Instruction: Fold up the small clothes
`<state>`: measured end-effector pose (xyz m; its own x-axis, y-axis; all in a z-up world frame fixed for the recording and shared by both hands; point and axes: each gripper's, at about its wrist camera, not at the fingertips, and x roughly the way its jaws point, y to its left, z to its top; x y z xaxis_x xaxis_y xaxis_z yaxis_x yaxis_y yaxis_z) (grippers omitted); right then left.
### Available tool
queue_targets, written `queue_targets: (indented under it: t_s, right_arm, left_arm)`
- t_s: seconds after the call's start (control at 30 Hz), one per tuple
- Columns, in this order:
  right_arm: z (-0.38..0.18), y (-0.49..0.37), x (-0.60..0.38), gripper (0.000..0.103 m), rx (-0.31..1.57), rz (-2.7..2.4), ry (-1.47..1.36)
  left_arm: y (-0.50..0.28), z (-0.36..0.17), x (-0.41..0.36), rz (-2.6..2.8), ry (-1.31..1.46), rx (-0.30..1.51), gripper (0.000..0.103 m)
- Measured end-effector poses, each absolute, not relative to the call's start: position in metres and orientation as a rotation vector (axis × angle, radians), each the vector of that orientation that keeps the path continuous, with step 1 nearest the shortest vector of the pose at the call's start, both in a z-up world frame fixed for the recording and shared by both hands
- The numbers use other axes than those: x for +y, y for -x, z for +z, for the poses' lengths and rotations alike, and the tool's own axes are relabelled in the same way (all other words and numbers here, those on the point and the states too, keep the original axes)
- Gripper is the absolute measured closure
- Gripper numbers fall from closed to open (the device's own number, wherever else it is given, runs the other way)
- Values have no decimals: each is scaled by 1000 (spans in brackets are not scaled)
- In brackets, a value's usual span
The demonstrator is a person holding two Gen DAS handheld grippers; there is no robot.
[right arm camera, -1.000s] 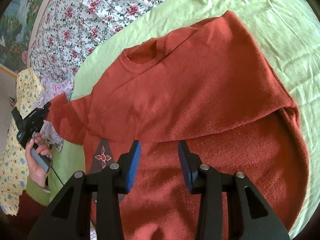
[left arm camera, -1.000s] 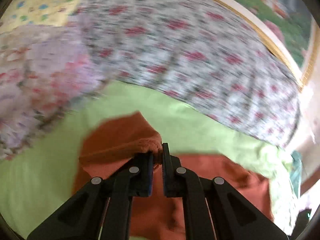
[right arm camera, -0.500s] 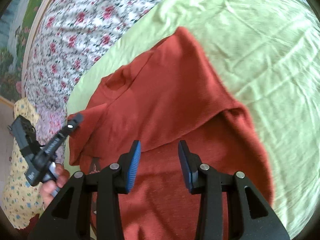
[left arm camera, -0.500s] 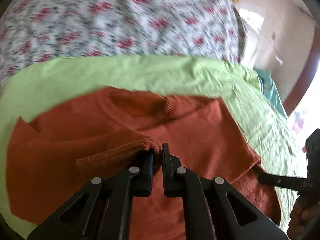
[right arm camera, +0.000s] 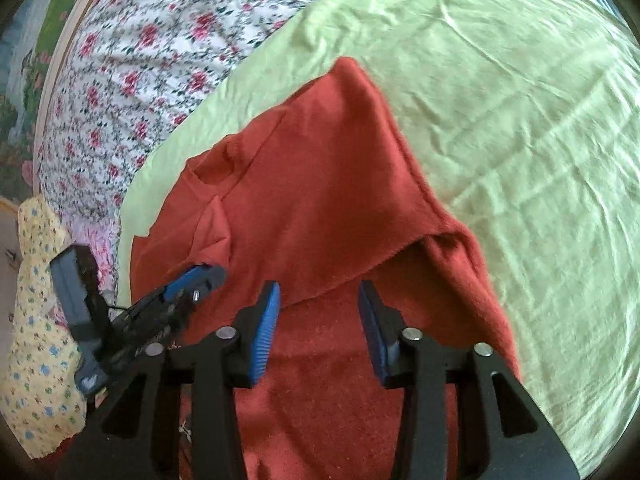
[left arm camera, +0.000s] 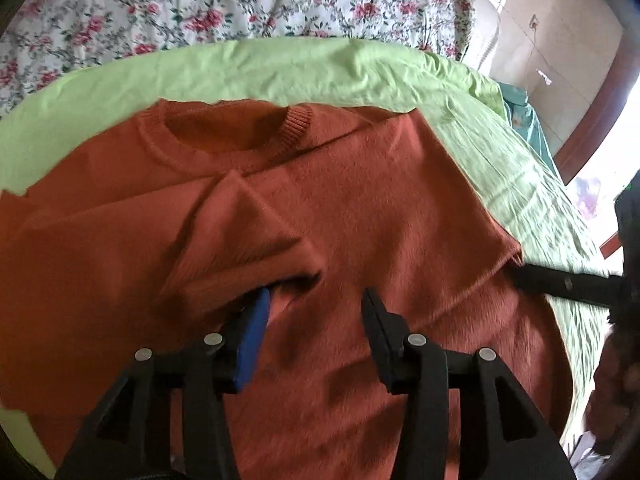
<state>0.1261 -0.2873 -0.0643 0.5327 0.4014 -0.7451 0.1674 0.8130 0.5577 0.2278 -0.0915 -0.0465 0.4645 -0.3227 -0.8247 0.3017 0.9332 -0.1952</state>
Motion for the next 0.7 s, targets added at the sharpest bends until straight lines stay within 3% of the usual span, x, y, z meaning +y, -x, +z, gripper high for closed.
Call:
queue_targets:
  t_s: [0.23, 0.4, 0.7]
  right_arm:
    - [-50, -146, -236, 50, 982, 281, -447]
    - [-41, -158, -176, 44, 927, 385, -136]
    - [-60, -179, -93, 43, 848, 473, 402]
  left_arm:
    - [-186, -33, -14, -248, 48, 1017, 55]
    - [-169, -38, 57, -30, 81, 1021, 55]
    - [-169, -68, 122, 183, 193, 1080, 54]
